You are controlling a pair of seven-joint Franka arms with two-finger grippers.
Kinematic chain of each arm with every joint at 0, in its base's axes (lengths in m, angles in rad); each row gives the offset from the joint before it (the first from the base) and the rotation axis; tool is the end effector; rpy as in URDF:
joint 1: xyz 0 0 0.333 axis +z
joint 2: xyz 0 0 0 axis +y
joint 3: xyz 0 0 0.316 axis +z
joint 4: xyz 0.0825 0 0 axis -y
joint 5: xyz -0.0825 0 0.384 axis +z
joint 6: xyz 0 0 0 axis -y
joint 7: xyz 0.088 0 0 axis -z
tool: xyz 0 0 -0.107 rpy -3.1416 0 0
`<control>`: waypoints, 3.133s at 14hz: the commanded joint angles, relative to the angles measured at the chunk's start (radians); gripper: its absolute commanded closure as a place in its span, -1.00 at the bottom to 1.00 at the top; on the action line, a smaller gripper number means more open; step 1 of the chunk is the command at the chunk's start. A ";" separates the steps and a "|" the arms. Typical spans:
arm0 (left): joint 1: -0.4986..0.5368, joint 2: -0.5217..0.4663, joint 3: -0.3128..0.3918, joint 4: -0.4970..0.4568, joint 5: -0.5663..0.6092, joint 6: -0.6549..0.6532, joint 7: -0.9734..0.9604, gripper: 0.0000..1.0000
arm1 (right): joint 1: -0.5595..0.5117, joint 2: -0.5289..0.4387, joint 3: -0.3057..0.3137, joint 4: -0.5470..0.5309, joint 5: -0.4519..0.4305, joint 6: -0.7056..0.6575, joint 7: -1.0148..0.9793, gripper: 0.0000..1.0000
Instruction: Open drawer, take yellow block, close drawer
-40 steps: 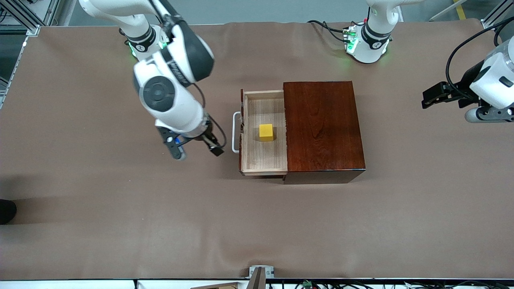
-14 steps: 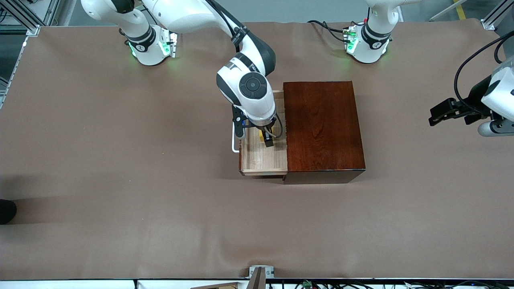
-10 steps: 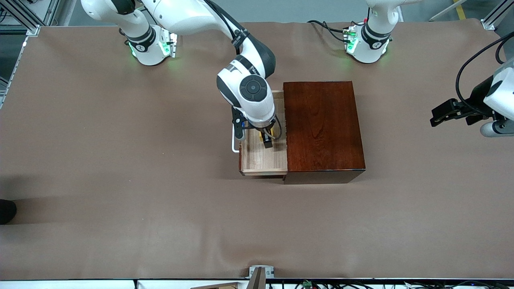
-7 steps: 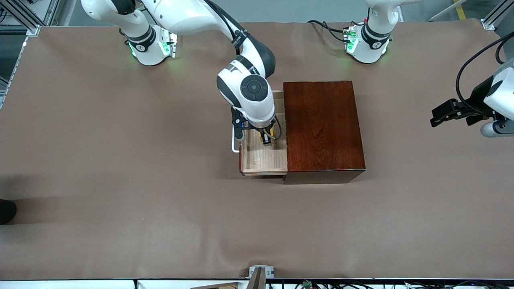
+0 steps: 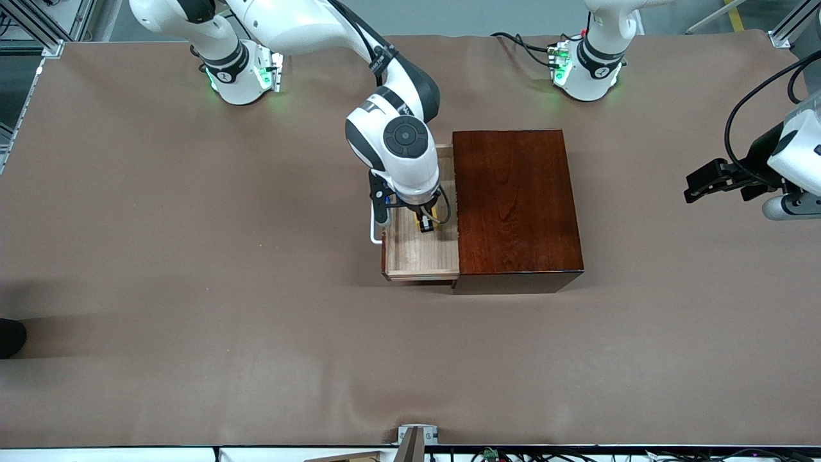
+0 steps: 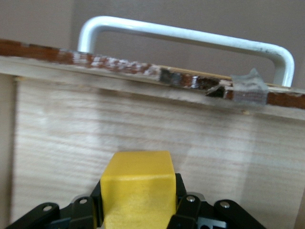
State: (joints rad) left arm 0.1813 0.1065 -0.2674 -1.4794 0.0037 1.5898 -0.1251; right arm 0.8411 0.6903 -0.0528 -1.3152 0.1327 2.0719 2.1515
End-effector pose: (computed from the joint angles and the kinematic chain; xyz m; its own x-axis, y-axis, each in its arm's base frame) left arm 0.5868 -0.0416 0.6106 0.9992 0.0405 0.0046 0.0404 -0.9989 0.0252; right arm 0.5124 0.5380 0.3370 0.1597 -0.9812 -0.1083 -0.9871 -0.1599 -0.0070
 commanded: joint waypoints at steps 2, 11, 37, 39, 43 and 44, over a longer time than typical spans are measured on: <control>0.004 -0.011 -0.001 -0.016 -0.022 0.013 0.001 -1.00 | -0.010 -0.104 -0.002 -0.003 -0.059 -0.090 -0.037 1.00; 0.001 -0.001 -0.104 -0.016 -0.022 0.007 0.007 -1.00 | -0.183 -0.297 -0.002 -0.123 -0.054 -0.214 -0.471 1.00; -0.479 0.375 -0.337 0.142 -0.045 0.352 0.624 -1.00 | -0.810 -0.243 -0.004 -0.392 -0.065 0.020 -2.082 1.00; -0.526 0.442 -0.335 0.143 0.007 0.447 0.624 -1.00 | -0.829 -0.216 -0.004 -0.392 -0.084 0.056 -2.111 1.00; -0.615 0.587 -0.328 0.207 0.131 0.548 0.645 -1.00 | -0.867 -0.144 -0.004 -0.391 -0.111 0.164 -2.127 1.00; -0.637 0.611 -0.326 0.217 0.160 0.564 0.656 -1.00 | -0.870 -0.134 -0.004 -0.391 -0.123 0.192 -2.150 1.00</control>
State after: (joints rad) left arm -0.4094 0.6454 -0.6011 -1.3437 0.1057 2.1437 0.4942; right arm 0.0011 0.5222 -0.0750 -1.7336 0.0412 2.2325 0.0335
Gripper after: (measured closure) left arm 0.000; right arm 0.441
